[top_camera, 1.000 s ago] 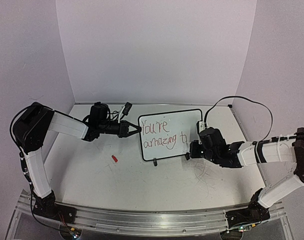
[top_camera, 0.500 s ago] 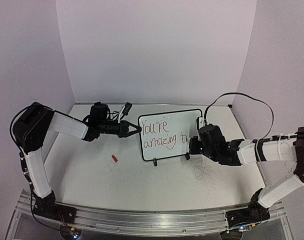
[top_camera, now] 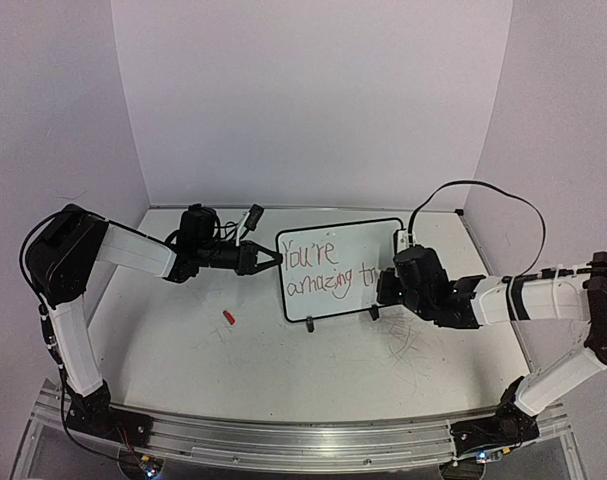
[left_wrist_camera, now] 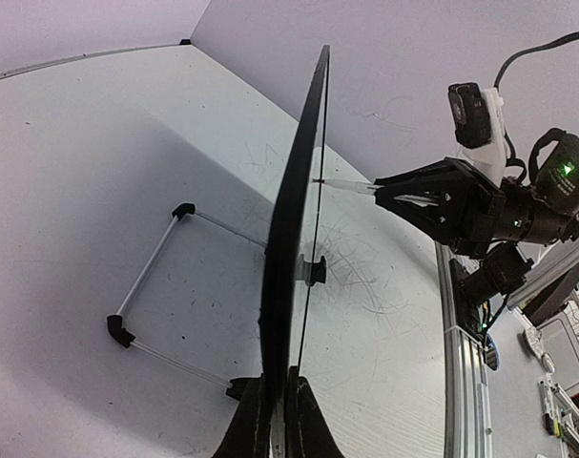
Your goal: Write a sentence on the whiteboard
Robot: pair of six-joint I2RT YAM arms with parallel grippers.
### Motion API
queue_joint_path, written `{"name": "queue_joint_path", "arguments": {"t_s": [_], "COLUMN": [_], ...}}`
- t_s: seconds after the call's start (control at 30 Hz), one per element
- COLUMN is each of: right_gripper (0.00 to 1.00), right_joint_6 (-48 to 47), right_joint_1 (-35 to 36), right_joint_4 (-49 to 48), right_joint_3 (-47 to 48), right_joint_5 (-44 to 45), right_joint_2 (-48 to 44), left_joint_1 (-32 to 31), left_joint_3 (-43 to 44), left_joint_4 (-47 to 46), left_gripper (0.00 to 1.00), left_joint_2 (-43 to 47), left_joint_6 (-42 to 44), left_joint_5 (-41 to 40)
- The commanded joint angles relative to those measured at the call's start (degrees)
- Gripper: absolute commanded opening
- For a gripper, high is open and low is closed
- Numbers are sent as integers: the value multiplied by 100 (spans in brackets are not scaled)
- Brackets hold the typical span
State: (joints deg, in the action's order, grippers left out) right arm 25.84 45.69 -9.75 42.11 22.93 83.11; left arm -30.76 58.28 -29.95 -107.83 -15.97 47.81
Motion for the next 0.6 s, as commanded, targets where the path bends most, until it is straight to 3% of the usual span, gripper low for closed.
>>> {"name": "queue_joint_path", "arguments": {"t_s": [0.0,0.23,0.57], "right_gripper": [0,0,0], "right_joint_6": [206,-210,-535], "right_joint_1": [-13,-119,-212], "right_joint_4": [68,-179,-120], "right_joint_3": [37,-749,-526], "right_joint_5": [437,-546,-810], "right_joint_2": [-245,-1347,-1004], "left_joint_1": [-58,-54,-70], "left_joint_3": [77,71,9], "left_joint_4": [325,334,333], "left_gripper": [0,0,0], "left_joint_2": [72,97,153], "left_joint_6": [182,188,160], "left_joint_5": [54,35,-8]}}
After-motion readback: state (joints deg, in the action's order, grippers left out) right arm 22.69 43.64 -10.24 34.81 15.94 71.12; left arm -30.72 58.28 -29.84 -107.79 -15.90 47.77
